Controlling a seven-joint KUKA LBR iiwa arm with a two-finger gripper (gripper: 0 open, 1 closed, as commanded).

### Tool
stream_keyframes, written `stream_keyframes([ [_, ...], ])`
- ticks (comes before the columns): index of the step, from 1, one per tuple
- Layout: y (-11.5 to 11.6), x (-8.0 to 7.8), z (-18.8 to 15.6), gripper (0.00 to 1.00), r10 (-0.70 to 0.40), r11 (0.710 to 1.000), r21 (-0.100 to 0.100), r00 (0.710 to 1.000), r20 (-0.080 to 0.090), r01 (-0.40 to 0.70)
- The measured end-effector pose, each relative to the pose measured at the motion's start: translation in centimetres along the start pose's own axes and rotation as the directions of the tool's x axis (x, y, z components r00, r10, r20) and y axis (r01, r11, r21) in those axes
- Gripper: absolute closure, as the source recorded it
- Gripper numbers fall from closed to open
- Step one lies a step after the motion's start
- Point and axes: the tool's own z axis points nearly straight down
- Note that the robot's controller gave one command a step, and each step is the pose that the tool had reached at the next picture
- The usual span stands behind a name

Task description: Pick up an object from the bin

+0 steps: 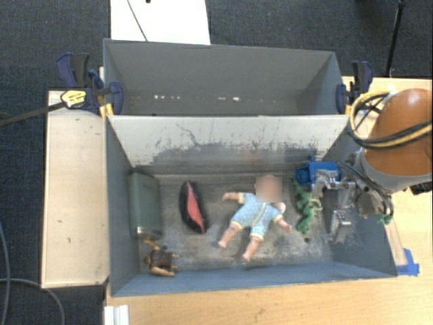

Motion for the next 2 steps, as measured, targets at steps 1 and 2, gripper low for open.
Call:
stream_keyframes([
  [1,0.1,-0.2,-0.5,0.00,-0.004,1.000,0.001,1.000,0.009,0.004],
  [2,1.2,-1.1,0.3,0.00,-0.077,0.997,0.005,0.997,0.009,0.077],
])
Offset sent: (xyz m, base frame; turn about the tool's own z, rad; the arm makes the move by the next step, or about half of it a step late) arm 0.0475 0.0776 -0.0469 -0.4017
